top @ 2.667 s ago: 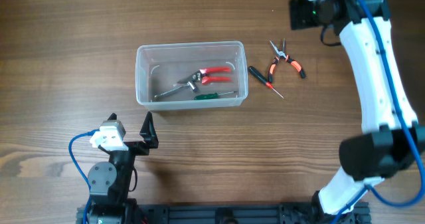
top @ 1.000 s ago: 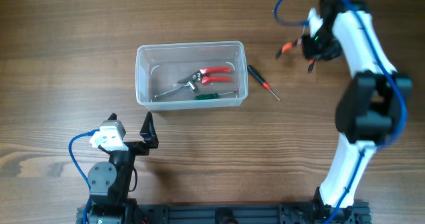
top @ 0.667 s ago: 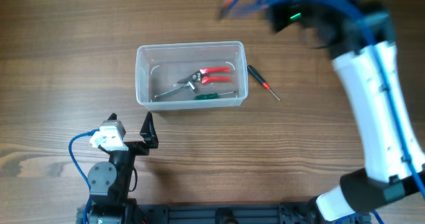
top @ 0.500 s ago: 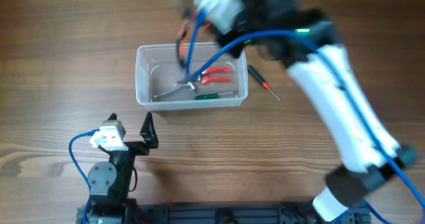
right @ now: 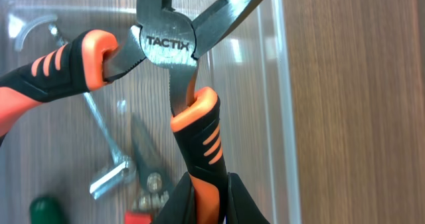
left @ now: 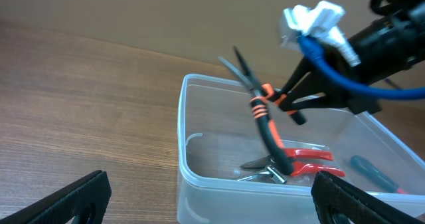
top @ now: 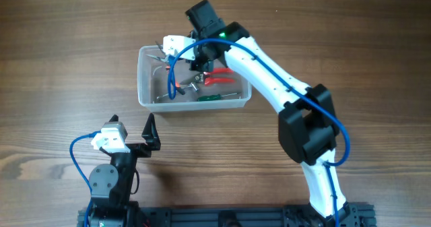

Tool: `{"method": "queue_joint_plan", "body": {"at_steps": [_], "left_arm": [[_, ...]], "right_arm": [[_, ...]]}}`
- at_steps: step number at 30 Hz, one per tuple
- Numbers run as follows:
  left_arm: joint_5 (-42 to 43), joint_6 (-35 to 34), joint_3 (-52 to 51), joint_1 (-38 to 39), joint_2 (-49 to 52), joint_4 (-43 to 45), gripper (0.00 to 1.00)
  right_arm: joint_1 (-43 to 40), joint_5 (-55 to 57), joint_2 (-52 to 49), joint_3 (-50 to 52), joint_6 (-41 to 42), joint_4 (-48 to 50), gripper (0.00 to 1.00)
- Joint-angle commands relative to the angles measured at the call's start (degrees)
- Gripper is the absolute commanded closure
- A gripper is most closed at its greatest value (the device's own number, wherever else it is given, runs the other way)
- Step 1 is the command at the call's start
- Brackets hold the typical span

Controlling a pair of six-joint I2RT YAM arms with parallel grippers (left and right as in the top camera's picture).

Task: Pack container
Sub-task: 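Drop the pliers into the container from the right gripper, then grasp the black screwdriver with red collar using the right gripper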

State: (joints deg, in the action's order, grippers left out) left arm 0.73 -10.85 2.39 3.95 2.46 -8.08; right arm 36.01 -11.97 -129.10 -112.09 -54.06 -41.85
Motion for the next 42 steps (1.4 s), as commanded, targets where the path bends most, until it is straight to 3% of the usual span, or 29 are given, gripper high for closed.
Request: {"method": "queue_joint_plan", "body": {"at_steps": [1, 3, 6, 12, 16, 20, 24, 29, 33, 37, 42], "left_arm": [[-0.2, -0.5, -0.2, -0.3, -0.1, 0.0, 0.0], [-0.2, -0.5, -0.3, -0.3, -0.1, 0.0, 0.0], [-0.2, -0.5, -0.2, -0.3, -0.1, 0.0, 0.0], [-0.2, -0.5, -0.2, -0.3, -0.1, 0.0, 0.0], [-0.2, -0.5, -0.3, -0.3, -0.1, 0.0, 0.0], [-0.2, -0.5, -0.3, -0.3, -0.1, 0.0, 0.0], [-0.2, -0.5, -0.3, -0.3, -0.1, 0.0, 0.0], [-0.2, -0.5, -0.2, -0.3, -0.1, 0.0, 0.0], [-0.2, -0.5, -0.2, -0.3, -0.1, 0.0, 0.0], [-0.2, -0.5, -0.2, -0.3, -0.1, 0.0, 0.0], [-0.2, -0.5, -0.2, -0.3, -0.1, 0.0, 0.0]], "right_arm": [[1.2, -2.1, -2.4, -0.8, 3.7, 1.9, 0.9], [1.2, -2.0, -3.3, -0.8, 6.1, 2.0, 0.46], [1.2, -0.7, -3.1, -0.8, 14.1, 1.9, 0.34], [0.4, 7.6, 4.6, -1.2, 30.6, 0.6, 0.38], [-2.6, 13.6, 14.0, -1.2, 37.9, -3.1, 0.28], [-10.6, 15.6, 21.7, -1.2, 45.6, -6.7, 0.27], [-20.3, 13.0, 22.1, -0.6, 54.7, -12.5, 0.27], [-26.8, 5.9, 17.7, 6.4, 55.7, -17.1, 0.31], [-26.8, 4.8, 14.0, 12.2, 54.7, -17.3, 0.32], [-25.5, 0.3, 11.1, 16.9, 45.6, -17.0, 0.39], [-25.0, -0.2, 9.4, 20.8, 41.9, -14.1, 0.44]]}}
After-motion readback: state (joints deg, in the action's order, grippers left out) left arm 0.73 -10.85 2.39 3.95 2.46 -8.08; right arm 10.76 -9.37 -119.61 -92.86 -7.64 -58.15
